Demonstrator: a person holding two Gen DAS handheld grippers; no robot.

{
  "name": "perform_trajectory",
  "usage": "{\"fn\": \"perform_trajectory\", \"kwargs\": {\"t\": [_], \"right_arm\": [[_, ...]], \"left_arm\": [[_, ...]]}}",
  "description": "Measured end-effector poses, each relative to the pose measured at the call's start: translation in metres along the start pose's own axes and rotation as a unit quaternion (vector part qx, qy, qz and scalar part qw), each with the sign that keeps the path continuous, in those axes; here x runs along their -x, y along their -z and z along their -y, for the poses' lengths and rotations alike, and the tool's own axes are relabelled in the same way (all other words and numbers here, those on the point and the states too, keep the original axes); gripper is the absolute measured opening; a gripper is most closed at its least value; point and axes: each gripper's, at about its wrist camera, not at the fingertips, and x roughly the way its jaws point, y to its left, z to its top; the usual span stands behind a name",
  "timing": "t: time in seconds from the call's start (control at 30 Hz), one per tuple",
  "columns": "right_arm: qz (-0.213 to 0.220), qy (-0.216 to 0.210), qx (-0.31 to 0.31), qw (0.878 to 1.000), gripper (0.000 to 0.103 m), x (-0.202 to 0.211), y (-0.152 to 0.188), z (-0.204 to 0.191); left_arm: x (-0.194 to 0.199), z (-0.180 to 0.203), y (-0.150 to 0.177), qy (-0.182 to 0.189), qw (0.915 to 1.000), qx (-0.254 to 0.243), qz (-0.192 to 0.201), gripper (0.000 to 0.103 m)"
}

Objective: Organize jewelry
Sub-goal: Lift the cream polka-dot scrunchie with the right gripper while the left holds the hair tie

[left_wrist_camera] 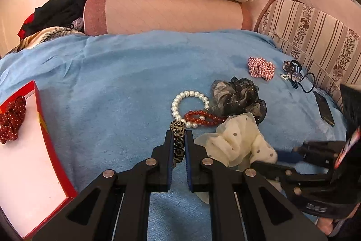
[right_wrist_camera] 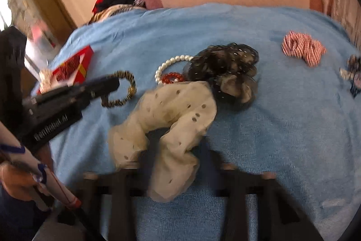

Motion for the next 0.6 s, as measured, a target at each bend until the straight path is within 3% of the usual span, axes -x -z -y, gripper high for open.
{"fn": "perform_trajectory", "kwargs": {"t": [0.13,0.37,0.6], "right_arm": [[0.032,0.022,0.033,0.999,0.009,0.010,0.001,-0.008],[0.120,0.022,0.001,0.993,0.008,0.044,-0.007,0.005],[0.129,0.014,-0.009,0.991,0.008,0.047,-0.011,0.001]], "left_arm": [[0.002,-0.004,-0.001,-0.001,1.0000,0.006,0.004,0.009],[0.004,-0.003,0.000,0.000,0.9999,0.006,0.008,0.009],[0.005,-0.002,-0.001,-0.003,0.9999,0.005,0.012,0.009]]}}
